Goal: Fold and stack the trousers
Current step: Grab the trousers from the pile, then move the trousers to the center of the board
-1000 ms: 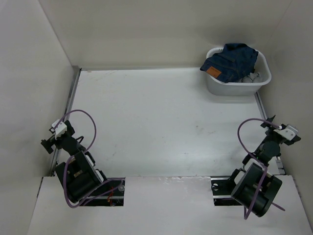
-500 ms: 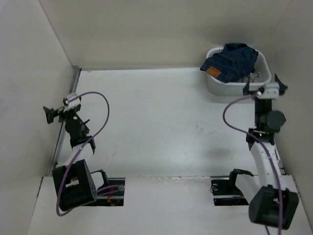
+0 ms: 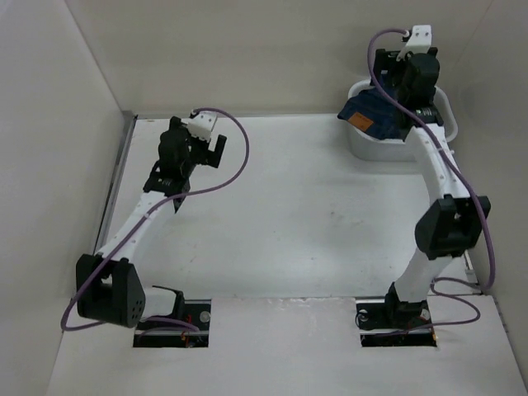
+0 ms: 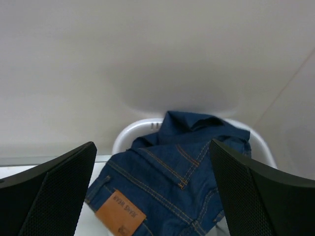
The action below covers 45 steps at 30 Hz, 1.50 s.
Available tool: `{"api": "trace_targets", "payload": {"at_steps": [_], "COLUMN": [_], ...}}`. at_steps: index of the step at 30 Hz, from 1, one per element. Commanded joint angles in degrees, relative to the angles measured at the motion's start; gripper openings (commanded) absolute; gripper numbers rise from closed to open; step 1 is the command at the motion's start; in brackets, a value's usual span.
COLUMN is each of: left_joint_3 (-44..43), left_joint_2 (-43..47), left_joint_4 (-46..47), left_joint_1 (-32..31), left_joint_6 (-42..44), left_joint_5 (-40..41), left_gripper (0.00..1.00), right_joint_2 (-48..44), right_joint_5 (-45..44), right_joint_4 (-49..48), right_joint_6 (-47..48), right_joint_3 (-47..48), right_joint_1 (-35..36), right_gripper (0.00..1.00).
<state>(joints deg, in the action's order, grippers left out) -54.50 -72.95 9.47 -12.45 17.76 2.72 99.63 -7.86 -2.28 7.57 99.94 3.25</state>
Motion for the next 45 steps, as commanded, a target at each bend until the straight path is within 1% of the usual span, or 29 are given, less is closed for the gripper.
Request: {"api": "trace_targets", "payload": {"at_steps": [1,3,5,8,13,18,19,21,23,24,25,26,27,28,33,36,40,43,45], "left_joint_3": [-8.41,-10.88,-11.77,-12.64,-16.16,-18.36,-18.54,-18.80,-18.89,-18.98,-19.06,-19.15,-19.15,-19.24,-19.33,-18.89,-17.49,-15.56,-14.15], "left_joint_2": [-4.56,-7.28,-8.70,-10.37,-12.74,-14.59,-14.68,-14.68,-14.68,-14.68,-14.68,-14.68,-14.59,-14.42,-13.45,-12.14,-9.33,-6.16,-3.71], "left_joint_4": [-22.55,-25.02,-25.38,-25.65,-26.52,-26.53,-26.70,-26.88,-27.14,-27.32,-27.40,-27.58,-27.67,-27.76,-27.67,-27.14,-26.44,-25.39,-24.86], "left_joint_1": [0.80,2.29,2.47,1.42,-1.48,-1.66,-1.66,-1.66,-1.66,-1.66,-1.66,-1.66,-1.66,-1.66,-1.39,-1.22,-0.69,0.18,1.24], "left_joint_6": [-16.33,-19.42,-19.08,-15.40,-5.82,-5.01,-5.28,-5.37,-5.19,-5.10,-5.02,-4.93,-4.93,-4.93,-5.10,-5.54,-6.33,-7.12,-7.74], "left_joint_5": [-16.84,-22.65,-24.34,-22.16,-18.20,-16.17,-16.08,-16.08,-16.08,-16.08,-16.08,-16.08,-16.08,-16.08,-15.91,-15.38,-14.94,-14.15,-13.71], "left_gripper": [1.00,1.00,1.00,1.00,1.00,1.00,1.00,1.00,1.00,1.00,1.00,1.00,1.00,1.00,1.00,1.00,1.00,1.00,1.00], "right_joint_2": [8.44,12.32,15.05,17.78,22.70,24.90,24.99,24.99,24.91,24.56,24.03,23.07,21.84,20.44,10.78,4.54,-3.02,-7.16,-9.01], "right_joint_5": [-12.59,-16.03,-17.28,-16.32,-15.79,-15.52,-15.00,-13.42,-9.31,-6.93,-5.17,-3.93,-3.57,-4.00,-6.38,-10.41,-17.62,-18.60,-17.38], "right_joint_4": [16.69,17.40,17.84,16.97,16.52,16.79,16.79,16.87,17.14,17.14,17.22,16.88,16.53,16.00,9.25,4.58,-4.11,-11.31,-15.54], "right_joint_6": [-7.30,-10.80,-16.33,-22.07,-22.78,-24.10,-24.18,-24.27,-24.71,-24.97,-25.24,-25.33,-25.15,-24.80,-21.73,-18.92,-12.51,-6.19,0.21], "right_joint_3": [9.81,13.16,14.93,15.02,16.25,15.46,15.11,14.84,14.84,14.84,14.76,14.32,13.88,13.53,10.72,10.71,11.59,13.17,16.23], "right_joint_1": [0.49,-0.30,-2.40,-4.52,-5.05,-5.14,-5.22,-5.57,-6.28,-6.63,-6.89,-6.98,-6.98,-6.98,-6.72,-4.53,-0.05,4.25,8.90], "right_gripper": [1.00,1.00,1.00,1.00,1.00,1.00,0.94,0.74,0.40,0.25,0.14,0.07,0.02,0.00,0.00,0.00,0.00,0.00,0.00]}}
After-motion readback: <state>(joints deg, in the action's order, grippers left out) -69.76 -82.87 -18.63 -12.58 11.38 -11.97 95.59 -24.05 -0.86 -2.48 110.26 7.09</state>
